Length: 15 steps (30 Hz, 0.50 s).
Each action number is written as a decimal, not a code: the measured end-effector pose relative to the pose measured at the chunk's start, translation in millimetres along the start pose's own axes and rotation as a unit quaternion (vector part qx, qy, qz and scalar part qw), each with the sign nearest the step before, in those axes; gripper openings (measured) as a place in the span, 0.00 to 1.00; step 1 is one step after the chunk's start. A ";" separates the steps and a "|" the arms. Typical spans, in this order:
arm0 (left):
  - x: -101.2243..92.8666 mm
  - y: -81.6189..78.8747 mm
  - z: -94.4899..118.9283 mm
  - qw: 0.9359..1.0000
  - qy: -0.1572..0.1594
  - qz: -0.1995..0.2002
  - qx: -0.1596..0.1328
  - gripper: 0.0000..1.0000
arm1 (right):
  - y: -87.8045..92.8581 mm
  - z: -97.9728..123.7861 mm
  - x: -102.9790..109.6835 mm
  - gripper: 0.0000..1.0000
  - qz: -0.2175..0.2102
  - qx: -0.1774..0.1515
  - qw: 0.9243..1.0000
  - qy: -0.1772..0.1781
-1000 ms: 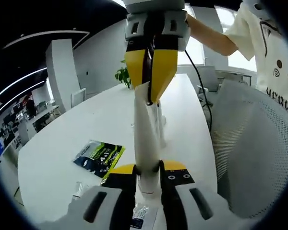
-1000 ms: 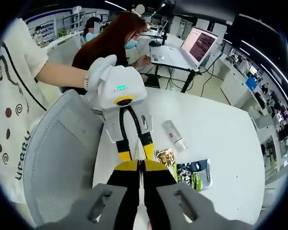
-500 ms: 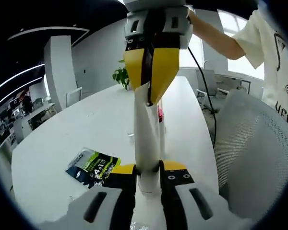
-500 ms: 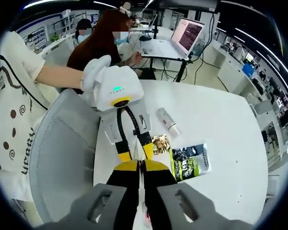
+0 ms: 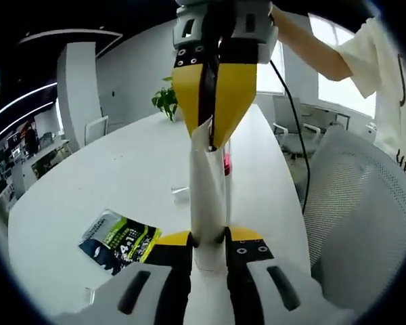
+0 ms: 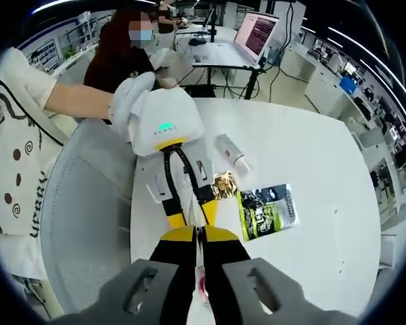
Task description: Arrange the skincare products in the storage area until every visible bottle or jar stands upright without overlapping.
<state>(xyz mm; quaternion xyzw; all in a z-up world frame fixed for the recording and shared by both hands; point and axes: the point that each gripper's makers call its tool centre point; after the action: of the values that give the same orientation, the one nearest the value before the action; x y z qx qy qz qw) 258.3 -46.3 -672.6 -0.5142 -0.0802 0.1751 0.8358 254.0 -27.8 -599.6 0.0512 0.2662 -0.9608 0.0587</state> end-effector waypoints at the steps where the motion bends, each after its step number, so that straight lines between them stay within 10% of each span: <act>1: 1.0 -0.3 -0.6 1.000 0.001 0.002 -0.002 0.16 | 1.0 -0.3 -4.4 0.03 -0.001 0.000 1.000 0.002; 15: 1.3 -3.5 -7.1 1.000 0.018 0.016 -0.013 0.16 | 5.6 2.5 -14.2 0.04 -0.007 -0.003 1.000 0.010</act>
<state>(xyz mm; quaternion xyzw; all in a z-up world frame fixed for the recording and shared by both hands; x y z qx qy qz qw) 262.5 -53.1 -672.8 -0.5289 -0.0596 0.1781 0.8276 268.6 -32.7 -598.4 0.0589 0.2705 -0.9597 0.0490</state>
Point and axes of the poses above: the point that each gripper's makers call its tool centre point, and the gripper's own axes: z roughly backward along the fingers, x roughly to its left, y roughly out of its underside, and after that the axes turned 6 degrees about z, right-handed
